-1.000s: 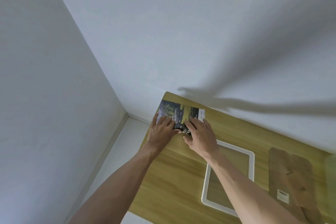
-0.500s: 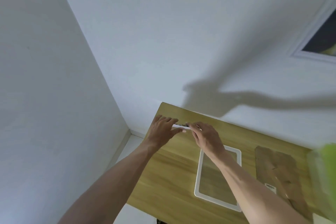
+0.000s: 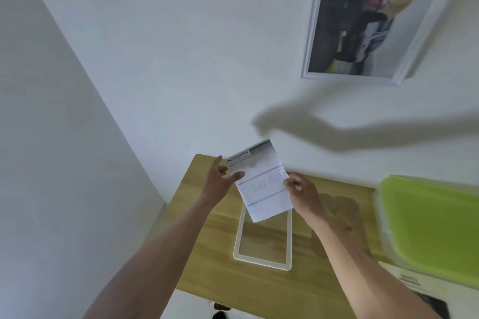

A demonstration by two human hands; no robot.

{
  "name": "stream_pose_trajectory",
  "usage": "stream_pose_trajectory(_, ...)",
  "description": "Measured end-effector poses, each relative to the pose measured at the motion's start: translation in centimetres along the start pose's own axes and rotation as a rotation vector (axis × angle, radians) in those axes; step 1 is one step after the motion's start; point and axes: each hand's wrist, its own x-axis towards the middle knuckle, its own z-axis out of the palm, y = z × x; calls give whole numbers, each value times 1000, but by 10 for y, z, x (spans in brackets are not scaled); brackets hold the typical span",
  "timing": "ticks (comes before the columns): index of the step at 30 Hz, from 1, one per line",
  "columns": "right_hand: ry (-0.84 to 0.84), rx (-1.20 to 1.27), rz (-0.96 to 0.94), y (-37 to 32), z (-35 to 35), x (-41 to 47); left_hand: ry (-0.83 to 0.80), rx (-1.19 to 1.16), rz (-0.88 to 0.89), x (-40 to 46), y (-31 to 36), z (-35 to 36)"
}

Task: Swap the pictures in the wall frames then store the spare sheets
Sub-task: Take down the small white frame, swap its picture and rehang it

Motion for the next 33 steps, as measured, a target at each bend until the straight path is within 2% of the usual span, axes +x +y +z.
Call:
stream_pose_trajectory(3, 43, 117, 77, 13, -18, -16, -52, -105, -78, -20, 1, 28)
stream_pose_trajectory(7, 56, 198, 140, 25, -34, -33, -134, -208, -54, -49, 0, 58)
stream_pose_trajectory(16, 22, 247, 198, 55, -41, -48, -191, -65, -45, -69, -7, 70)
stream_pose_trajectory(22, 7, 21, 208, 78, -21, -49, -228, 142, -97, -61, -30, 64)
stream_pose_trajectory(29, -32, -220, 260, 102, 19, -44, -197, 380, -67, -52, -58, 64)
stream_pose_trajectory(33, -51, -447, 234, 113, 37, -42, -254, 570, -59, -45, -85, 68)
